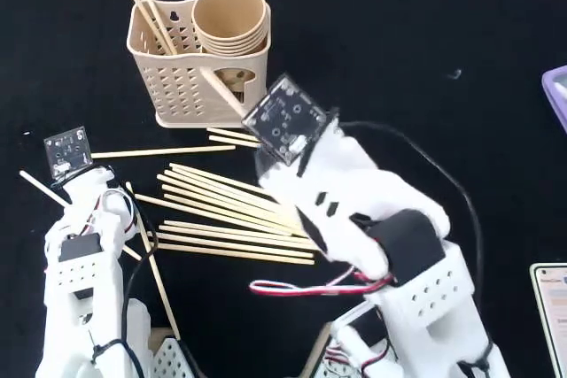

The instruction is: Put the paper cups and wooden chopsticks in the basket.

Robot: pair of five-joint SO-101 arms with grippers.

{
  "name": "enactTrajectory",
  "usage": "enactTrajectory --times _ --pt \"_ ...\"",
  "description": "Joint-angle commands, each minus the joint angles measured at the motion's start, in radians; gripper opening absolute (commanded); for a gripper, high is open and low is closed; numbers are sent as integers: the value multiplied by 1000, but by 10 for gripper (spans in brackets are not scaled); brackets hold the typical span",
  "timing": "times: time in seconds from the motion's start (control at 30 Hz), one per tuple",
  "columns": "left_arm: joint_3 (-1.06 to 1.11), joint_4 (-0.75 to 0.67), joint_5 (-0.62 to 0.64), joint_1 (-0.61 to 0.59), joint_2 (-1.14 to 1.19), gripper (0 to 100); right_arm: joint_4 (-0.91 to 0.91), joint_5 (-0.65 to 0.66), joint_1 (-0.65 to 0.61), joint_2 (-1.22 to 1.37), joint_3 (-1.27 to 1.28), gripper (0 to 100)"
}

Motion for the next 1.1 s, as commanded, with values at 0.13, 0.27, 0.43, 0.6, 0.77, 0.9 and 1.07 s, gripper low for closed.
enactTrajectory --times 0.13,0.27,0.43,0.6,0.77,0.9,1.07 --pt "8 -20 -3 18 -18 102 -589 -189 -103 124 -64 11" --pt "8 -20 -3 18 -18 102 -901 -195 -121 255 -64 11" --pt "8 -20 -3 18 -18 102 -1246 -189 -115 481 -151 11" --pt "8 -21 -3 18 -18 102 -1247 -189 -114 733 -410 11" --pt "10 -21 -3 18 -18 102 -1198 -190 -60 967 -645 11" --pt "10 -21 -3 18 -18 102 -1157 -193 -28 1122 -763 11" --pt "10 -21 -3 18 -18 102 -1157 -193 -29 1253 -800 11"
